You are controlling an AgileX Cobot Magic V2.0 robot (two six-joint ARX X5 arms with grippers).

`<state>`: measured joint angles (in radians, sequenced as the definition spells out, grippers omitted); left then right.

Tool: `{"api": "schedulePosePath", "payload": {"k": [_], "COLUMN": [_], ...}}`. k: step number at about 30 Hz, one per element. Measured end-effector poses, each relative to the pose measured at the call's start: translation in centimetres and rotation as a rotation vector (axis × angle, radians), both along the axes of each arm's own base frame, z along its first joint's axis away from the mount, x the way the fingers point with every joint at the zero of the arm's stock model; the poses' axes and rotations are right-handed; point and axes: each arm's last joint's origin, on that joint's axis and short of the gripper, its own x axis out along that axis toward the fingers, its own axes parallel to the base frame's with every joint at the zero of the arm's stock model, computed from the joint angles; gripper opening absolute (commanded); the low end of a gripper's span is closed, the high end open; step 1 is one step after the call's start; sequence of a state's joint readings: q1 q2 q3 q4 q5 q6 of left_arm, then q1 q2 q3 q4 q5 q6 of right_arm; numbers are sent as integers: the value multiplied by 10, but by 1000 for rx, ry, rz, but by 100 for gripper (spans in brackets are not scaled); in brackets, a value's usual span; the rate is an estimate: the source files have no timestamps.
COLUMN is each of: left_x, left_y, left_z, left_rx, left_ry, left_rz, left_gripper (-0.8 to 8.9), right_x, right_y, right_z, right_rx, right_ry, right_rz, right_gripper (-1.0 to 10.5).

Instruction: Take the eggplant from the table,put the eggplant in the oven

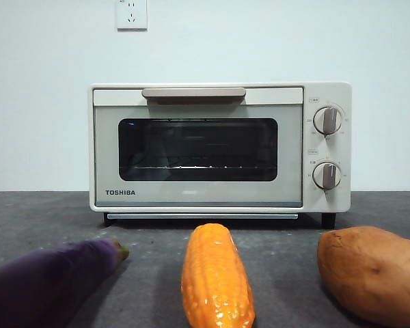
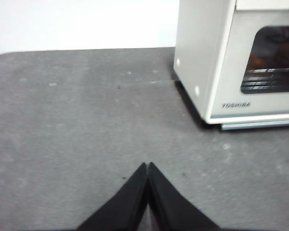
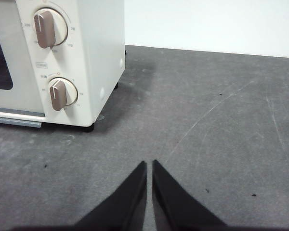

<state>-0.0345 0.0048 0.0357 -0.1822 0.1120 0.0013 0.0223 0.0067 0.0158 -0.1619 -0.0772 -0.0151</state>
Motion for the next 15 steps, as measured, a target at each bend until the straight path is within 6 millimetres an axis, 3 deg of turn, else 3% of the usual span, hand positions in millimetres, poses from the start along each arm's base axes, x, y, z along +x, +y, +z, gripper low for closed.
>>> {"api": "schedulePosePath", "payload": {"k": [9, 15], "left_x": [1, 1], "left_y": [-1, -1], "left_z": [7, 9], "left_rx": [-337, -415], "left_ry": [-23, -31], "left_rz": [13, 17], "left_gripper": [6, 6], "right_x": [1, 1], "right_y": [0, 0], "right_z": [6, 6], "right_rx": [142, 278], "right_ry": [-44, -29], "right_rz": [-16, -23], "right_gripper": [4, 4]}}
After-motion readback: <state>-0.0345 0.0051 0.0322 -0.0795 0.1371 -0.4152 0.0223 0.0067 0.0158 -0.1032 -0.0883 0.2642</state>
